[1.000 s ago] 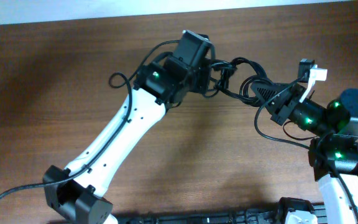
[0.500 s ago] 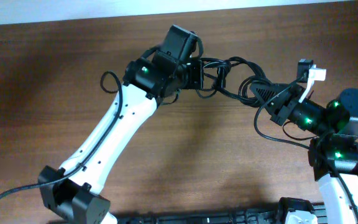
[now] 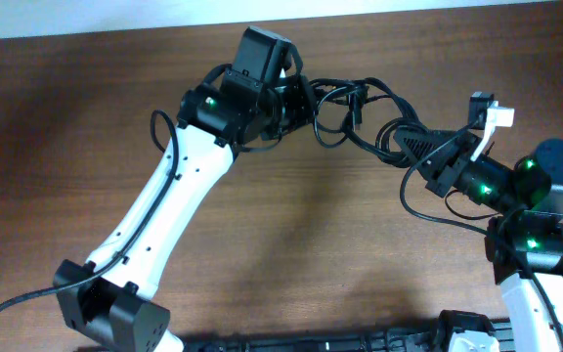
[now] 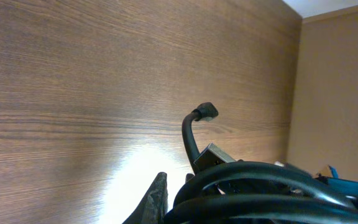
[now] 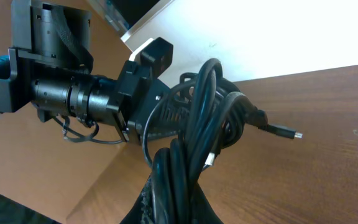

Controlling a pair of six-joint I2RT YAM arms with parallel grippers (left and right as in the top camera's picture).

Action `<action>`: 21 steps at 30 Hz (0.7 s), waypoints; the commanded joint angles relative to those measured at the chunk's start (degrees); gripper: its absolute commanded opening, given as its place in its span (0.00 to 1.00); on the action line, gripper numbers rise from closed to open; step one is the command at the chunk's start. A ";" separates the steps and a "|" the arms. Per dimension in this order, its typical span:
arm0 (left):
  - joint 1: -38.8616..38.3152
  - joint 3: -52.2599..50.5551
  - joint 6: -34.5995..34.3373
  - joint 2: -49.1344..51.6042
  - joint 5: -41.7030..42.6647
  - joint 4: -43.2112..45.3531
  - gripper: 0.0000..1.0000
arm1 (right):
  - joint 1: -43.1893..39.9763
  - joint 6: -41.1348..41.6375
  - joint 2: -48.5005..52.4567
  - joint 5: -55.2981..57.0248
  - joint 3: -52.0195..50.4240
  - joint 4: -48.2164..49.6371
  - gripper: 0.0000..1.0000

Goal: Untangle cables

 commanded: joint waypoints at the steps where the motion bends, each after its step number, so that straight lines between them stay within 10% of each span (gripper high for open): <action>1: 4.46 0.44 -5.73 -0.61 -3.28 2.25 0.00 | -0.70 -0.37 -1.33 -2.10 1.16 -0.07 0.04; 21: 2.97 0.44 26.60 -0.61 -2.69 4.46 0.00 | -0.70 -0.35 -1.33 -2.27 1.14 -0.04 0.04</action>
